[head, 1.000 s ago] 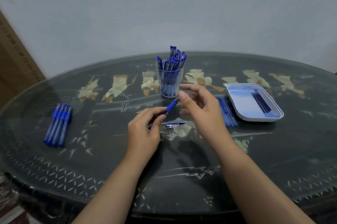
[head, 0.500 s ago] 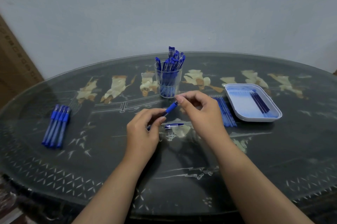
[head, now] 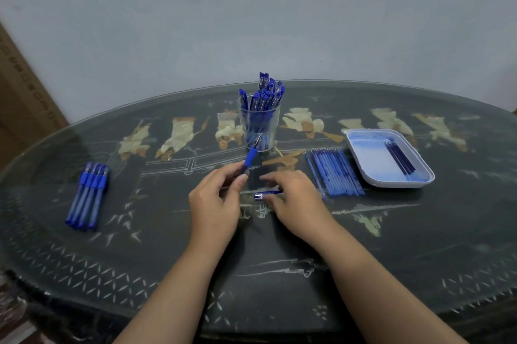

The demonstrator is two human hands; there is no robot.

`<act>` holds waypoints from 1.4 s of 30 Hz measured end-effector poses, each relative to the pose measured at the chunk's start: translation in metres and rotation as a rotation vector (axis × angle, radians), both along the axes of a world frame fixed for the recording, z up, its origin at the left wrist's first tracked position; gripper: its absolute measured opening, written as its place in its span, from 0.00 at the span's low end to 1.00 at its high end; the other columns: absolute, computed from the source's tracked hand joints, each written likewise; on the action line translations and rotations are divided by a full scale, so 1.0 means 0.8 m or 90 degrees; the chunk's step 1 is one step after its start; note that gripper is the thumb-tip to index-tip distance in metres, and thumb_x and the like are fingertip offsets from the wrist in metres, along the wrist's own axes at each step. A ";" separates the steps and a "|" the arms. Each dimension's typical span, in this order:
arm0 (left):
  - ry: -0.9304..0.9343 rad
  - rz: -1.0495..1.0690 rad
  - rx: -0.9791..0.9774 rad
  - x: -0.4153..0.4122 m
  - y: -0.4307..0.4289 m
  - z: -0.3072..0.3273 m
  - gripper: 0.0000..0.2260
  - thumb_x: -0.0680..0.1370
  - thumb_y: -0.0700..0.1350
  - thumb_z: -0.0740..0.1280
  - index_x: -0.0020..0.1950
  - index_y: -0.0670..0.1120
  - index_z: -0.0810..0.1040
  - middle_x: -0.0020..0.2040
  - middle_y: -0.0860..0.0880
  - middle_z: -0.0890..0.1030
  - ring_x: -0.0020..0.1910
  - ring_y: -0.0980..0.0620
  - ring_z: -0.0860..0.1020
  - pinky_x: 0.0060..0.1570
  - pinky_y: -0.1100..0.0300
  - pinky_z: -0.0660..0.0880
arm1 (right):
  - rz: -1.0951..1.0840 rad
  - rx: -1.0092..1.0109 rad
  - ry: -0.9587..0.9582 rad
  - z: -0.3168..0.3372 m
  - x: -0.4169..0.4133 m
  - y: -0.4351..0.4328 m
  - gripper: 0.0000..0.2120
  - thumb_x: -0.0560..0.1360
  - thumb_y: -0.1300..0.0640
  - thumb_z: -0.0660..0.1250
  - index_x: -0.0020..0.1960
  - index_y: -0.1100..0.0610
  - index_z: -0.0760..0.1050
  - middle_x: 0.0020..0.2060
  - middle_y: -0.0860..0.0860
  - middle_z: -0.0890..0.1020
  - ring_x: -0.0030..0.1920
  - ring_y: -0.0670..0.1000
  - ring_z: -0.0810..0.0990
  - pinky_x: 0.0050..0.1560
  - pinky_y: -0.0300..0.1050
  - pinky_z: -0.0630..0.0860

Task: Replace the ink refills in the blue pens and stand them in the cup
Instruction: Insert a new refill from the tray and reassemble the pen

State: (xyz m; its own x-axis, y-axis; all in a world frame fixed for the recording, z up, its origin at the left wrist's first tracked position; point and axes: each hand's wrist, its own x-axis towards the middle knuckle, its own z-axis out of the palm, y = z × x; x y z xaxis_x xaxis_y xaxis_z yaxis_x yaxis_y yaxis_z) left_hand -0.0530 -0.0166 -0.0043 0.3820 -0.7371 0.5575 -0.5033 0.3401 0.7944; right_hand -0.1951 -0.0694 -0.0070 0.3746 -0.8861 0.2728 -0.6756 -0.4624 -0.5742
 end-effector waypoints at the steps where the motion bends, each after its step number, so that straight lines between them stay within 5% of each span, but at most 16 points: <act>1: 0.012 -0.010 0.008 -0.001 0.001 0.001 0.16 0.75 0.33 0.70 0.54 0.54 0.80 0.47 0.55 0.84 0.46 0.61 0.81 0.48 0.71 0.75 | 0.002 -0.028 0.016 -0.004 0.001 -0.002 0.18 0.74 0.56 0.71 0.63 0.51 0.77 0.50 0.49 0.81 0.55 0.52 0.75 0.60 0.50 0.71; 4: 0.031 -0.038 0.021 -0.002 0.003 0.004 0.20 0.75 0.33 0.70 0.57 0.57 0.79 0.48 0.55 0.84 0.47 0.61 0.82 0.48 0.73 0.73 | -0.025 -0.029 -0.043 0.002 0.000 -0.004 0.17 0.74 0.61 0.71 0.63 0.53 0.78 0.44 0.47 0.78 0.47 0.49 0.75 0.55 0.42 0.73; 7: 0.019 -0.061 0.032 -0.001 0.004 0.003 0.20 0.75 0.34 0.69 0.60 0.56 0.80 0.48 0.53 0.84 0.48 0.60 0.82 0.50 0.72 0.74 | -0.094 0.135 -0.247 0.024 -0.016 -0.008 0.16 0.76 0.65 0.69 0.61 0.51 0.79 0.44 0.46 0.78 0.43 0.45 0.76 0.44 0.29 0.71; 11: -0.033 -0.081 0.019 -0.003 0.003 0.001 0.19 0.75 0.31 0.70 0.60 0.51 0.81 0.47 0.52 0.84 0.48 0.60 0.81 0.49 0.73 0.73 | -0.063 0.351 -0.746 0.065 -0.037 -0.004 0.13 0.72 0.69 0.71 0.53 0.57 0.79 0.43 0.54 0.82 0.42 0.50 0.82 0.46 0.43 0.81; 13: -0.069 -0.088 0.005 -0.005 0.003 0.001 0.19 0.74 0.31 0.70 0.59 0.50 0.81 0.47 0.53 0.83 0.48 0.61 0.81 0.48 0.73 0.73 | -0.037 0.335 -0.852 0.077 -0.042 -0.001 0.12 0.71 0.69 0.71 0.52 0.59 0.79 0.41 0.55 0.83 0.39 0.51 0.82 0.45 0.44 0.82; 24: -0.058 -0.130 0.027 -0.008 0.006 0.003 0.20 0.74 0.30 0.69 0.58 0.52 0.81 0.47 0.51 0.84 0.47 0.59 0.81 0.47 0.71 0.75 | -0.011 0.173 -0.692 0.083 -0.029 0.012 0.10 0.68 0.70 0.75 0.44 0.58 0.80 0.39 0.53 0.85 0.41 0.51 0.84 0.46 0.46 0.82; 27: -0.038 -0.126 0.045 -0.009 0.007 0.005 0.21 0.75 0.31 0.70 0.58 0.55 0.81 0.46 0.52 0.84 0.47 0.58 0.81 0.46 0.70 0.75 | -0.010 0.147 -0.629 0.077 -0.021 0.013 0.11 0.67 0.68 0.76 0.42 0.55 0.80 0.36 0.52 0.85 0.42 0.52 0.85 0.50 0.53 0.82; 35: 0.050 -0.125 0.092 -0.005 0.006 0.007 0.23 0.75 0.33 0.69 0.55 0.62 0.80 0.42 0.52 0.84 0.45 0.53 0.83 0.50 0.45 0.80 | -0.044 0.068 -0.542 0.068 -0.005 0.009 0.18 0.69 0.63 0.77 0.34 0.40 0.78 0.36 0.48 0.85 0.43 0.54 0.85 0.50 0.59 0.81; 39: 0.080 -0.129 0.090 -0.003 0.006 0.004 0.22 0.75 0.32 0.69 0.54 0.60 0.81 0.41 0.50 0.84 0.45 0.51 0.83 0.50 0.45 0.80 | -0.043 0.039 -0.528 0.068 0.002 0.010 0.16 0.70 0.63 0.77 0.36 0.44 0.76 0.34 0.46 0.83 0.41 0.49 0.84 0.48 0.52 0.82; 42: 0.077 -0.126 0.078 -0.002 0.007 0.005 0.20 0.75 0.33 0.70 0.54 0.58 0.82 0.41 0.50 0.84 0.44 0.54 0.83 0.50 0.54 0.80 | -0.038 0.023 -0.498 0.069 0.004 0.016 0.14 0.71 0.63 0.75 0.42 0.46 0.75 0.35 0.45 0.82 0.40 0.41 0.82 0.44 0.40 0.78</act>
